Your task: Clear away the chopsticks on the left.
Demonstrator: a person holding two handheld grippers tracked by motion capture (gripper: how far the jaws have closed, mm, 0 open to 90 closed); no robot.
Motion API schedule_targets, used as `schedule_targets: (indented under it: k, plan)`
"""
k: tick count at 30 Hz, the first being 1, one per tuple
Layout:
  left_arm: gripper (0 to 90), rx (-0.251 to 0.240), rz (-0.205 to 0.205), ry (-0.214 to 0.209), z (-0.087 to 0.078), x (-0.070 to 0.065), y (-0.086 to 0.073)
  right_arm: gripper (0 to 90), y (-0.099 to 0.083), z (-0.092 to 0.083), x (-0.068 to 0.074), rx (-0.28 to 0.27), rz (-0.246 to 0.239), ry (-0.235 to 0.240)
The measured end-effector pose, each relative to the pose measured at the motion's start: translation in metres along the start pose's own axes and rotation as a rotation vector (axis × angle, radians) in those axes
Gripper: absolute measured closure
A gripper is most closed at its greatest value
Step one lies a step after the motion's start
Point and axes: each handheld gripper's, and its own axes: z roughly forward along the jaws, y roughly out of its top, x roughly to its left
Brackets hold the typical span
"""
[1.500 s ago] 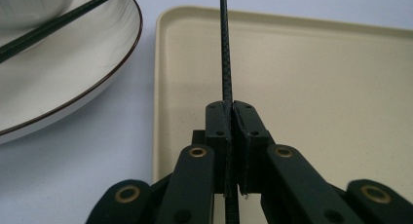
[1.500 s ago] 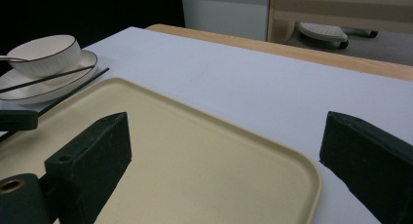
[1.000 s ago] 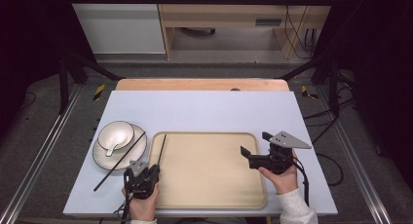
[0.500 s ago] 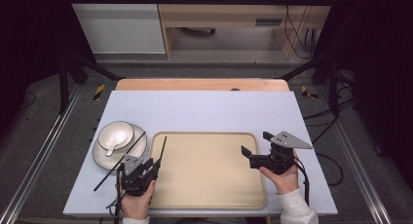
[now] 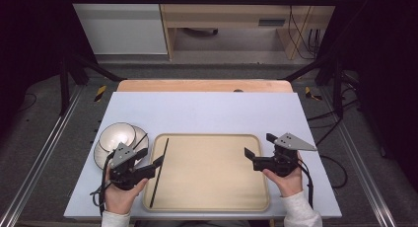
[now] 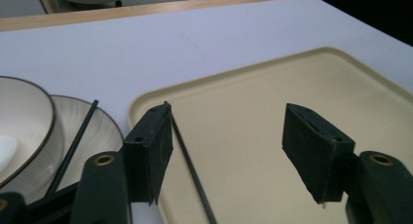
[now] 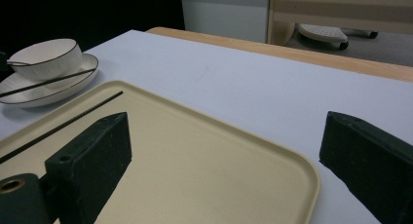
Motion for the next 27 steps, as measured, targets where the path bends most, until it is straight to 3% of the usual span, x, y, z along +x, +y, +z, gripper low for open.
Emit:
schedule_targets:
  k: [4,8,11,20,27]
  plan:
    - [30.7,0.04,0.075,0.008,-0.009,0.008,-0.007,4.9,0.001,-0.001,0.0,-0.005,0.006,0.0]
    - [28.7,0.037,0.085,0.0,-0.018,0.016,-0.017,4.9,0.0,0.0,-0.001,-0.001,0.003,-0.004]
    - [28.2,0.063,0.106,0.015,-0.021,0.02,-0.022,4.9,-0.001,0.001,-0.001,0.005,0.007,-0.007]
    - [25.6,0.074,0.11,0.032,-0.039,0.038,-0.04,4.9,-0.001,0.001,0.0,0.007,-0.007,-0.001]
    - [25.0,0.111,0.095,0.094,-0.042,0.054,-0.048,4.9,-0.001,0.001,-0.001,0.008,-0.006,-0.002]
